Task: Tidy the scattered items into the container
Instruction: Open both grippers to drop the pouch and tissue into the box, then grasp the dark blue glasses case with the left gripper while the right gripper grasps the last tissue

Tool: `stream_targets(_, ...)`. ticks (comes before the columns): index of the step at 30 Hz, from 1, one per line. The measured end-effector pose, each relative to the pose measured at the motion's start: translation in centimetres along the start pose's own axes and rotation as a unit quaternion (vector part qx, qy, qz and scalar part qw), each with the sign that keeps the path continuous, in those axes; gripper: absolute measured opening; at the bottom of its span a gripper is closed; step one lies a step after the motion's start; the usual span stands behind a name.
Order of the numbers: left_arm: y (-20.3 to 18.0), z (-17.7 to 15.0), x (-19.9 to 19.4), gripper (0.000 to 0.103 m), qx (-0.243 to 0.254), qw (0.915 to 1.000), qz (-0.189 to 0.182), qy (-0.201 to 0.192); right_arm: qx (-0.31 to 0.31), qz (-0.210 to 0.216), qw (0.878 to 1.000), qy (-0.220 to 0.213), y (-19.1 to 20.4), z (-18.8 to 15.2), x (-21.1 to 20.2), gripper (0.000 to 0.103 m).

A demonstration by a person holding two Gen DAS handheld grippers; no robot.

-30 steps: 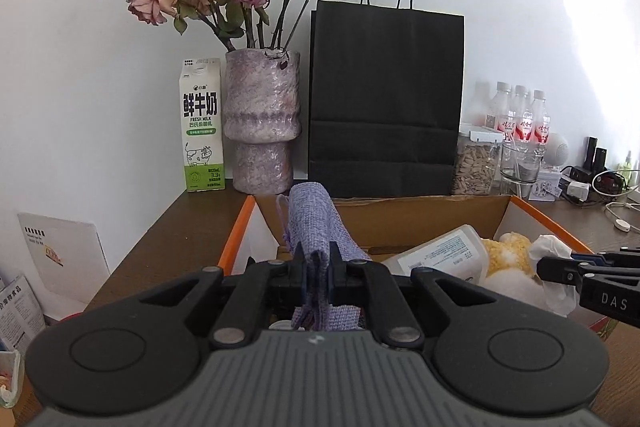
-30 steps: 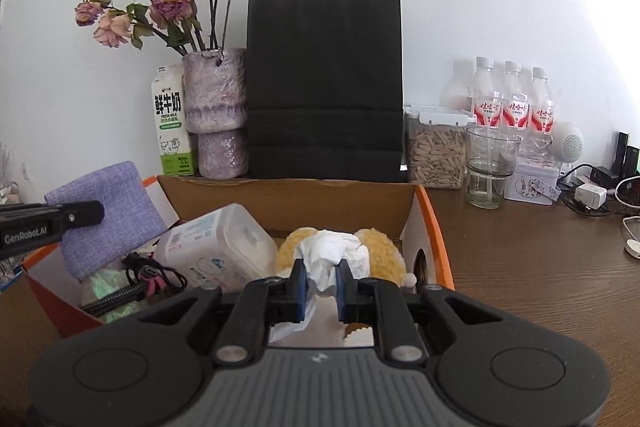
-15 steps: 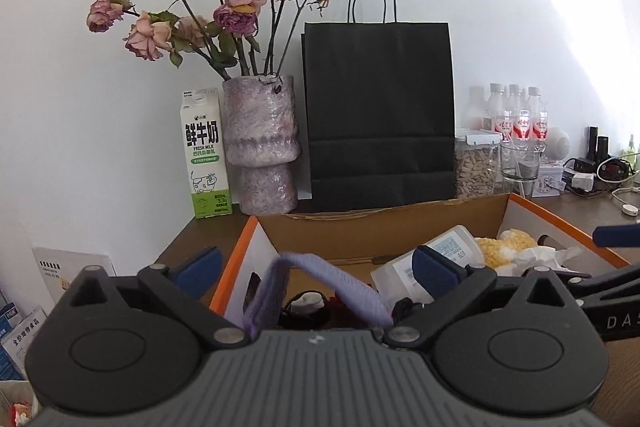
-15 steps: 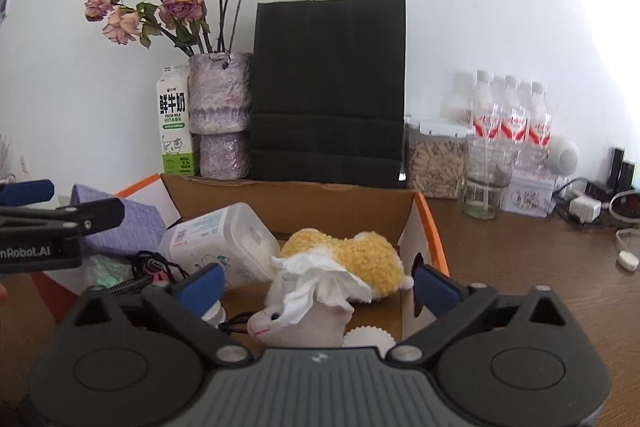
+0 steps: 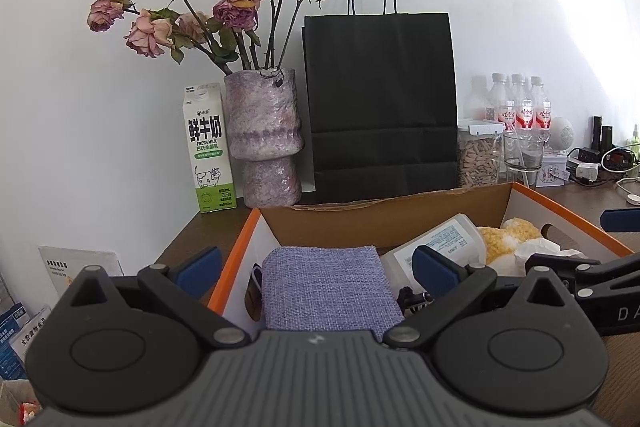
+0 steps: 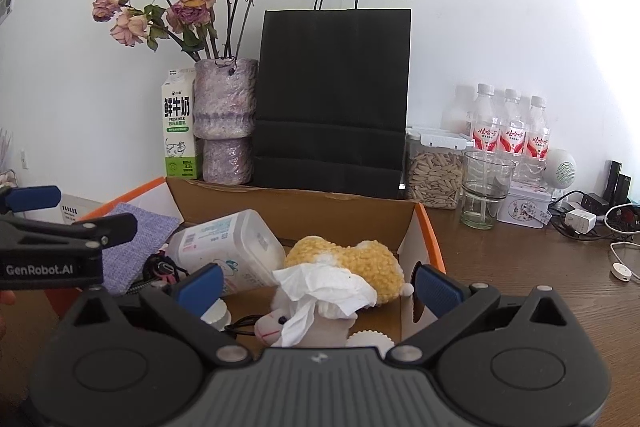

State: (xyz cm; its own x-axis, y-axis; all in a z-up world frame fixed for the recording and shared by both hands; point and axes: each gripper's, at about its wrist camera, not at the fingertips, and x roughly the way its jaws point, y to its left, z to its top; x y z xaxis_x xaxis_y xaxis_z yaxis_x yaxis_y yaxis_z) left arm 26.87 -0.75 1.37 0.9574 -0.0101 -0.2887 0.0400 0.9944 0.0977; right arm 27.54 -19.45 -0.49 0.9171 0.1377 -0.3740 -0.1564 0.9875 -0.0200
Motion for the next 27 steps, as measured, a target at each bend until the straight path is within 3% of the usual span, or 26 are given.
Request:
stream_targets(11, -0.5, -1.0, -1.5, 0.103, 0.004, 1.0000, 0.008, 0.000, 0.004, 0.001, 1.000, -0.003, 0.1, -0.7, -1.4, 0.103)
stream_targets(27, 0.0, -2.5, -6.0, 0.103, -0.006, 0.9994, 0.011, 0.033, 0.008, 0.001, 1.000, 0.001, -0.6, -3.3, -6.1, 0.103)
